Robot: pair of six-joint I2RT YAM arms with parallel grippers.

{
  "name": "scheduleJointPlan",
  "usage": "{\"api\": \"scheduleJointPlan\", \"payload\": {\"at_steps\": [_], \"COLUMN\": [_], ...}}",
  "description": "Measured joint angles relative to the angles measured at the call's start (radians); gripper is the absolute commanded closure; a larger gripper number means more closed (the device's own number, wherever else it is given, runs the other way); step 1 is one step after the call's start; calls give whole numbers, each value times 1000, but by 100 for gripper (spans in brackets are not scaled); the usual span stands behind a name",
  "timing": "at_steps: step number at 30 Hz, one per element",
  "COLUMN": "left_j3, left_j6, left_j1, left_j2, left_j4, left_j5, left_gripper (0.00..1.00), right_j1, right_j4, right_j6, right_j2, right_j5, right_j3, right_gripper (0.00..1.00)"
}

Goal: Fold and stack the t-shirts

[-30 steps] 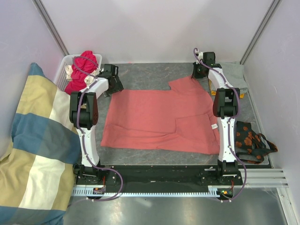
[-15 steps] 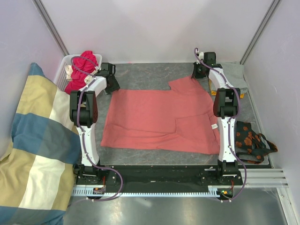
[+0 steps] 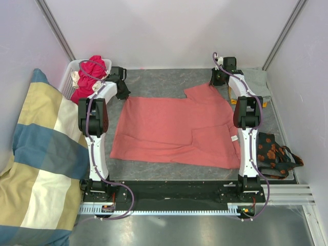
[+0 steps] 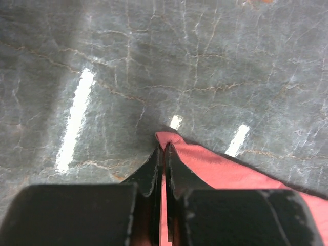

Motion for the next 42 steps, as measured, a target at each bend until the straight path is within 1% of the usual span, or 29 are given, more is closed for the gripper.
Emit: {"api": "scheduleJointPlan", "payload": {"at_steps": [6, 11, 17, 28, 38, 42], "left_j3": [10, 2, -77, -216, -335, -398], "left_j6": [0, 0, 3, 5, 6, 6], "left_j1": [-1, 0, -1, 12, 29, 29], "left_j2": [5, 0, -57, -224, -333, -396], "left_j4": [-4, 0, 2, 6, 15, 13], "left_j5": [4, 13, 16, -3, -10, -11], "left_gripper": [98, 98, 98, 98, 98, 98], "right_j1": [-3, -8, -13, -17, -16, -16], "right_j4": [29, 93, 86, 108, 95, 81], "right_j6": [10, 46, 100, 198, 271, 311], "right_j2": [-14, -83, -228, -552, -740, -819], "right_j5": [-7, 2, 71, 259, 393, 421], "right_j3": [-34, -159, -350, -603, -833, -908], "right_gripper": [100, 100, 100, 100, 100, 100]}}
